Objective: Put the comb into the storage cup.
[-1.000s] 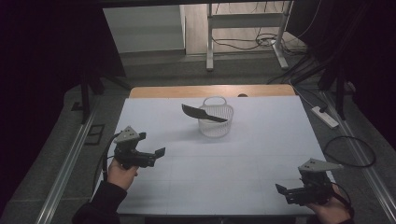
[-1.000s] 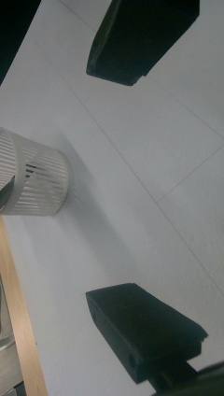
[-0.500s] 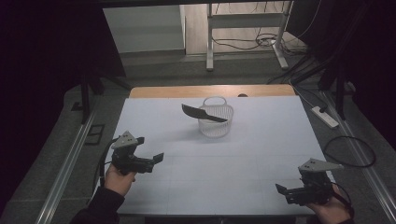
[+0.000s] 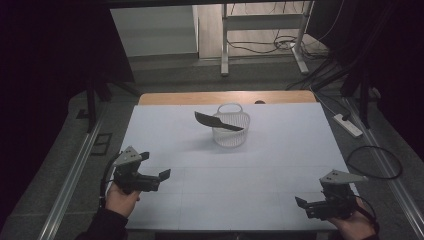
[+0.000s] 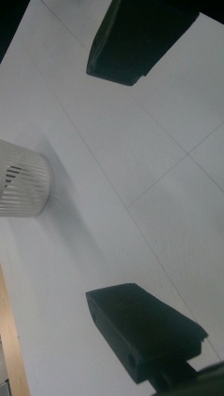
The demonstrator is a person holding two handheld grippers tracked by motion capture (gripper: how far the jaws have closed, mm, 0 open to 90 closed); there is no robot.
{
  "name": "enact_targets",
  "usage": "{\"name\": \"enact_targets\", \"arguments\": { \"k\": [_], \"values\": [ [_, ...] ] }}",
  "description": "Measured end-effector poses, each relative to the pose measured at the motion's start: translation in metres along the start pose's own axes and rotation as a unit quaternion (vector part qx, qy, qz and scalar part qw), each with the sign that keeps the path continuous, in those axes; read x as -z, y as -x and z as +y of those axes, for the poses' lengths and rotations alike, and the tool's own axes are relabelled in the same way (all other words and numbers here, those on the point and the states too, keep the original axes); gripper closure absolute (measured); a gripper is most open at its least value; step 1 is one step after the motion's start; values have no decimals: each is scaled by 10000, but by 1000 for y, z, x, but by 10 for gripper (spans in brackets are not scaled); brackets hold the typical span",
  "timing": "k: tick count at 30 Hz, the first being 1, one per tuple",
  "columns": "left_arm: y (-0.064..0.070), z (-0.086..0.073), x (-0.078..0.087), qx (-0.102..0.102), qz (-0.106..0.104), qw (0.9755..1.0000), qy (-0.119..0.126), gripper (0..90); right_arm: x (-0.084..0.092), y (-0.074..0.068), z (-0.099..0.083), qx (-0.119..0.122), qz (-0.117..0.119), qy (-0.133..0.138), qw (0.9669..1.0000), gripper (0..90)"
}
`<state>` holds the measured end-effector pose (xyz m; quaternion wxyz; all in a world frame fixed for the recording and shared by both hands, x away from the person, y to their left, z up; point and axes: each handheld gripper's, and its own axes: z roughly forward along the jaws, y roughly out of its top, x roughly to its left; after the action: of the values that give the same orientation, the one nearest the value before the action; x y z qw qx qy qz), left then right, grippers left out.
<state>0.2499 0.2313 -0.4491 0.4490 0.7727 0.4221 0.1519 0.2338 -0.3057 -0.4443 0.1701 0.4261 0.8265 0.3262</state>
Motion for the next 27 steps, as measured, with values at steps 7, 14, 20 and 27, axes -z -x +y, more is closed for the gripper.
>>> {"name": "enact_targets", "arguments": {
  "k": [7,14,20,27],
  "values": [
    [2,-3,5,-3,48,10000,0,0,0,0,0,-4,-6,3,10000,0],
    [2,-7,11,35,86,10000,5,0,0,0,0,-6,-7,0,10000,0],
    [2,-10,16,53,123,9999,9,0,0,0,0,-3,-10,-5,10000,0],
    [2,-14,21,101,152,9998,28,0,0,0,0,-2,-11,-6,10000,0]
  ]
}}
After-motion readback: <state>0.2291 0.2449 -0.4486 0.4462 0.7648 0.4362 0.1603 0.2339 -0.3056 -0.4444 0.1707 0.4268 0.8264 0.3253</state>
